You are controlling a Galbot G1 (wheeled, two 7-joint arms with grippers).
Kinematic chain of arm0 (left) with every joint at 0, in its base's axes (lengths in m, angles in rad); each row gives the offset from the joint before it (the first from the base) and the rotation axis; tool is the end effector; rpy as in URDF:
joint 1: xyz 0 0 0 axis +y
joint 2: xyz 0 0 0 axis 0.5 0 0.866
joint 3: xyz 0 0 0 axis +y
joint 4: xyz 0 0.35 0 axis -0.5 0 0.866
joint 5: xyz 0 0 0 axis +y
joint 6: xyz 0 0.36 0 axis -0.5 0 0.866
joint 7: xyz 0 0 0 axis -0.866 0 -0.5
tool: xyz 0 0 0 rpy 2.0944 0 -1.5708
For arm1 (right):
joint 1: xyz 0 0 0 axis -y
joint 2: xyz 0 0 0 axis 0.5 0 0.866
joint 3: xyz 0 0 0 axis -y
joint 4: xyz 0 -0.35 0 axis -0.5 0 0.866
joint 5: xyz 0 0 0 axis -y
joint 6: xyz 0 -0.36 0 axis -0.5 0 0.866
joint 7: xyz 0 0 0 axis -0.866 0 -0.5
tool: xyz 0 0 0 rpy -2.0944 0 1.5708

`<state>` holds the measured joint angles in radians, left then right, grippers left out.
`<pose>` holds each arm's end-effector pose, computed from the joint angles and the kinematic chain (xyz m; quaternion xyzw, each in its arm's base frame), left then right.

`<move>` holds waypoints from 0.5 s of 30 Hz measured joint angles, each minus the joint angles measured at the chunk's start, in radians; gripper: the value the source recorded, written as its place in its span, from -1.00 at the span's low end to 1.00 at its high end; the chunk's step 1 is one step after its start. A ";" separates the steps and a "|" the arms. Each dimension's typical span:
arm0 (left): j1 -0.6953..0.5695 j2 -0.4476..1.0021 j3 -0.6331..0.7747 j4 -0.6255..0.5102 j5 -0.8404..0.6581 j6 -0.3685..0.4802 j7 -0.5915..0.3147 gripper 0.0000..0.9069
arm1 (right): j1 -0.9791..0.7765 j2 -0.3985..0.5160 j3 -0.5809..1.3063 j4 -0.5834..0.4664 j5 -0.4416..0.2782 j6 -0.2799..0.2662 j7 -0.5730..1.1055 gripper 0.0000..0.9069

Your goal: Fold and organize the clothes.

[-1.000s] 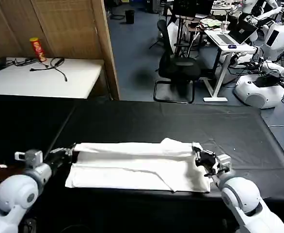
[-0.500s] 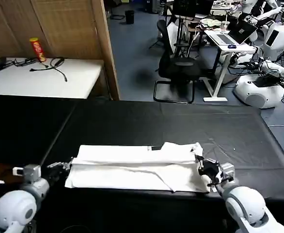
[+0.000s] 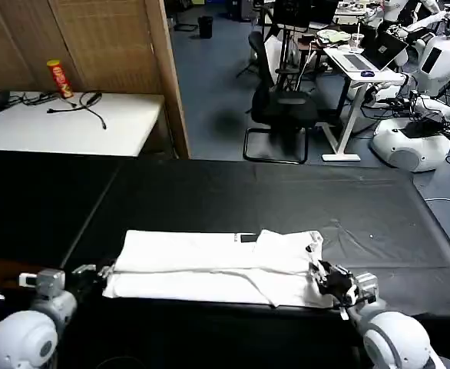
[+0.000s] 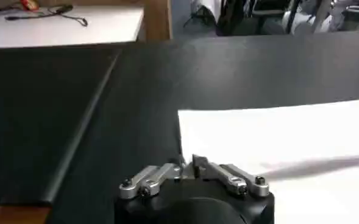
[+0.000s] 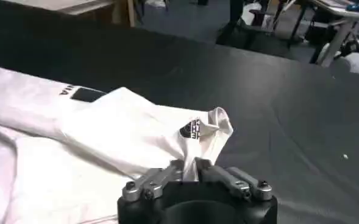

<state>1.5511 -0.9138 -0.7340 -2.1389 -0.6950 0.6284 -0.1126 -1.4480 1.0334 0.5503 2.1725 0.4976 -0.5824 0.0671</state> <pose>0.2188 0.1457 -0.2178 -0.0409 -0.9603 -0.0327 0.2741 0.2257 -0.0817 -0.2277 0.1004 -0.9701 0.0425 0.2168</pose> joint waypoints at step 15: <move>-0.216 -0.066 0.083 0.181 -0.083 -0.042 0.011 0.94 | 0.194 0.105 -0.064 -0.207 -0.048 0.069 0.049 0.94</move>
<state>1.3348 -0.9803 -0.6512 -1.9583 -0.7783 0.5868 -0.1015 -1.2541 1.1382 0.4866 1.9652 0.4494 -0.5135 0.1160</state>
